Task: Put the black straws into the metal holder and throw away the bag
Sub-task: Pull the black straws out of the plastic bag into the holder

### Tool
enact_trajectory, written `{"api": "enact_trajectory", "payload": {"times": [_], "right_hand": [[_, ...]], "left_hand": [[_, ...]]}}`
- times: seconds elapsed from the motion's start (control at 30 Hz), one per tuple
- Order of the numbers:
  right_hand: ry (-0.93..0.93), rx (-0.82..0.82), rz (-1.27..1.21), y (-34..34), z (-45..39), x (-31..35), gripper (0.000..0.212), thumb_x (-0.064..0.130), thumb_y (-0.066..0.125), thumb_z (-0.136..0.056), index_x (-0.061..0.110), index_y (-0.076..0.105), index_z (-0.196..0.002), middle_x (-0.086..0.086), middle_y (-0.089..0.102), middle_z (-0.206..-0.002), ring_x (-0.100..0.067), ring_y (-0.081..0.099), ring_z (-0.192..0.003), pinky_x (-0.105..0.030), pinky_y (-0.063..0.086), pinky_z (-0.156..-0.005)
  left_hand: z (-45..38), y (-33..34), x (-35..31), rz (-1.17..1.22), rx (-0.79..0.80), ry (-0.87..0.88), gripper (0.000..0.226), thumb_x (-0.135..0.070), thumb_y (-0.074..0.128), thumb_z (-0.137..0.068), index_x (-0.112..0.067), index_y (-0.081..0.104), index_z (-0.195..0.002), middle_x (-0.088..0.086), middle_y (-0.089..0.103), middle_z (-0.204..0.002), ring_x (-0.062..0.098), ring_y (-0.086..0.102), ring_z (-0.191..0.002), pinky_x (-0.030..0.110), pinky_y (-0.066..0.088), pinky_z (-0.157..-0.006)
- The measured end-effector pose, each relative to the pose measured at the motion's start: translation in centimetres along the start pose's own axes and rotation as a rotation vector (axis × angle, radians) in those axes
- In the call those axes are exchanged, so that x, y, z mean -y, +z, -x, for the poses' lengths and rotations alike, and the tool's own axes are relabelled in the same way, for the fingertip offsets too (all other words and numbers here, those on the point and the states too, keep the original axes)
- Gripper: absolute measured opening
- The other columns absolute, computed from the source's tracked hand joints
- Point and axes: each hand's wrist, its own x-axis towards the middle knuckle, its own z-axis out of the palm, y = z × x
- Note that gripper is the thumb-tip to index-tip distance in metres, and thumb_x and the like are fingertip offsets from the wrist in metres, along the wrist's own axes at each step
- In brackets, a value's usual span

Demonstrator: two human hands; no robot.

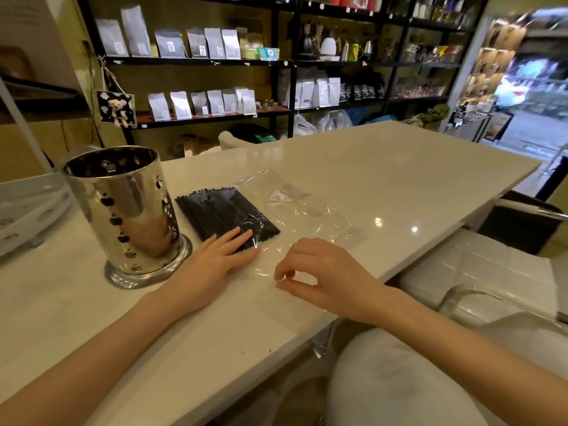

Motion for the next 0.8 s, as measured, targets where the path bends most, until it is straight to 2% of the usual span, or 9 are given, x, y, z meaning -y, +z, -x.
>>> {"api": "enact_trajectory", "payload": {"times": [0.13,0.2,0.27,0.37,0.47,0.57,0.63,0.73,0.8], "right_hand": [[-0.06,0.023,0.103,0.6,1.7,0.7,0.018,0.025,0.053,-0.084,0.015,0.067,-0.083,0.0,0.067,-0.075,-0.018,0.062,-0.068,-0.028,0.049,-0.061],[-0.082,0.048,0.14,1.2,2.4,1.0,0.02,0.025,0.051,-0.084,0.015,0.068,-0.084,0.0,0.069,-0.077,-0.019,0.063,-0.067,-0.026,0.049,-0.061],[-0.076,0.071,0.166,1.6,2.8,1.2,0.021,0.025,0.049,-0.085,0.015,0.068,-0.084,0.0,0.069,-0.077,-0.018,0.063,-0.068,-0.026,0.047,-0.062],[-0.06,0.105,0.138,1.5,3.0,1.4,0.017,0.022,0.053,-0.085,0.013,0.067,-0.085,-0.001,0.068,-0.079,-0.014,0.057,-0.072,-0.021,0.039,-0.065],[0.004,0.142,0.034,0.7,3.0,1.2,0.02,0.021,0.053,-0.082,0.006,0.065,-0.088,-0.008,0.068,-0.087,-0.019,0.056,-0.079,-0.026,0.045,-0.068],[0.132,-0.001,-0.044,-0.3,2.7,-0.2,0.024,0.017,0.049,-0.079,0.005,0.065,-0.092,-0.009,0.067,-0.089,-0.018,0.056,-0.081,-0.027,0.047,-0.069],[0.273,-0.091,-0.007,-0.8,2.3,-2.3,0.028,0.016,0.045,-0.079,0.007,0.066,-0.096,-0.007,0.068,-0.093,-0.017,0.057,-0.089,-0.029,0.049,-0.076],[0.404,0.059,0.126,-1.1,1.6,-5.2,0.036,0.018,0.042,-0.079,0.009,0.068,-0.103,-0.008,0.069,-0.108,-0.026,0.06,-0.105,-0.044,0.048,-0.089],[0.42,0.166,0.166,-0.8,1.5,-6.0,0.042,0.028,0.036,-0.081,0.011,0.069,-0.101,-0.006,0.07,-0.105,-0.025,0.061,-0.103,-0.04,0.043,-0.094]], "left_hand": [[-0.4,-0.7,-0.2,-0.023,0.06,-0.026,0.049,-0.018,0.036,-0.094,-0.038,0.024,-0.138,-0.004,0.006,-0.155,0.015,-0.004,-0.142,0.04,0.006,-0.115],[-0.9,-1.2,-1.1,0.03,-0.008,-0.018,0.041,-0.026,0.034,-0.093,-0.034,0.036,-0.134,-0.002,0.016,-0.154,0.016,0.004,-0.143,0.038,0.007,-0.115],[-1.9,-1.6,-2.8,0.146,-0.076,0.028,0.05,-0.042,0.024,-0.087,-0.028,0.045,-0.13,0.0,0.028,-0.15,0.016,0.014,-0.141,0.028,0.007,-0.113],[-3.6,-1.3,-5.8,0.245,0.008,0.129,0.064,-0.052,0.017,-0.083,-0.022,0.039,-0.135,0.0,0.027,-0.15,0.012,0.013,-0.141,0.01,-0.003,-0.105],[-4.7,0.1,-6.7,0.154,0.089,0.217,0.08,-0.058,0.015,-0.071,-0.018,0.023,-0.141,0.003,0.018,-0.153,0.013,0.006,-0.141,0.021,-0.001,-0.108],[-5.5,0.9,-6.2,0.156,0.076,0.244,0.077,-0.064,0.011,-0.079,-0.02,0.025,-0.14,0.008,0.024,-0.151,0.019,0.015,-0.141,0.034,0.007,-0.117],[-5.5,0.7,-6.5,0.196,0.052,0.248,0.082,-0.068,-0.003,-0.078,-0.023,0.026,-0.14,0.004,0.026,-0.151,0.017,0.018,-0.141,0.034,0.008,-0.117],[-5.3,0.3,-7.0,0.253,0.072,0.182,0.07,-0.06,0.006,-0.081,-0.027,0.026,-0.139,-0.008,0.019,-0.151,0.01,0.01,-0.141,0.021,0.002,-0.11],[-5.9,-0.1,-6.8,0.291,0.044,0.213,0.073,-0.061,0.006,-0.082,-0.023,0.044,-0.131,0.002,0.035,-0.146,0.017,0.024,-0.138,0.027,0.013,-0.112]]}}
